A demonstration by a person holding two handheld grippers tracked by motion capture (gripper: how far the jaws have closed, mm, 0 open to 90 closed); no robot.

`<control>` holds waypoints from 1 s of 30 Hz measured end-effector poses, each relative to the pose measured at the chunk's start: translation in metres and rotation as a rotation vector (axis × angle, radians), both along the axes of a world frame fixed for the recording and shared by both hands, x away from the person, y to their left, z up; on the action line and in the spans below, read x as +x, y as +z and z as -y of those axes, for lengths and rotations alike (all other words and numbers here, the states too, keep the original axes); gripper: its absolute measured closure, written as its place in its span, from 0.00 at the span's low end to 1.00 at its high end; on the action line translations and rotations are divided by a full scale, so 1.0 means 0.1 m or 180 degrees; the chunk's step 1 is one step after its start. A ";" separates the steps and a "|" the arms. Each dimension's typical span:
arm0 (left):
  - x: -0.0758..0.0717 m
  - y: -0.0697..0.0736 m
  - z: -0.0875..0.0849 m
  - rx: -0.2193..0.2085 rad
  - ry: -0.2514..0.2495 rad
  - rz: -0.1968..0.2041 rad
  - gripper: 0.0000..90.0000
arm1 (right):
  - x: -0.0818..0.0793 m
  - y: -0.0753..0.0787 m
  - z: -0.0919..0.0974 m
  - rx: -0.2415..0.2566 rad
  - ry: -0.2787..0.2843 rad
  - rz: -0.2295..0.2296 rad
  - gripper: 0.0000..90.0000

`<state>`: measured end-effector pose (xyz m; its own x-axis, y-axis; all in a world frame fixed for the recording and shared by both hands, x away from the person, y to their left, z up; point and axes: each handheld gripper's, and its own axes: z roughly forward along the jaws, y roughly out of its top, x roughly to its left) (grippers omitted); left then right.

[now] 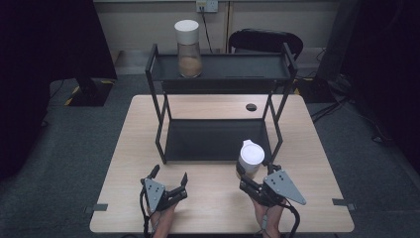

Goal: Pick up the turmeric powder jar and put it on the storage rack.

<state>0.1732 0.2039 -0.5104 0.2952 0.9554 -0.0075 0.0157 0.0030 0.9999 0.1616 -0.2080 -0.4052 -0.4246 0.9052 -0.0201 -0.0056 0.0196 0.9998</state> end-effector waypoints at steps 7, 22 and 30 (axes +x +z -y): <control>0.00 0.00 0.00 -0.0001 -0.0001 0.0000 0.02 | 0.07 0.11 -0.02 0.0039 0.0017 0.0065 0.33; 0.00 0.00 0.00 -0.0004 0.0002 -0.0003 0.02 | 0.26 0.37 -0.06 0.0034 0.0073 0.0168 0.33; 0.00 0.00 0.00 -0.0001 -0.0002 -0.0003 0.02 | 0.37 0.55 -0.06 0.0084 0.0084 0.0236 0.33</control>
<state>0.1734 0.2042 -0.5103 0.2957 0.9553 -0.0082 0.0165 0.0035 0.9999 0.1987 -0.2023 -0.3499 -0.4465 0.8943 -0.0287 -0.0797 -0.0077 0.9968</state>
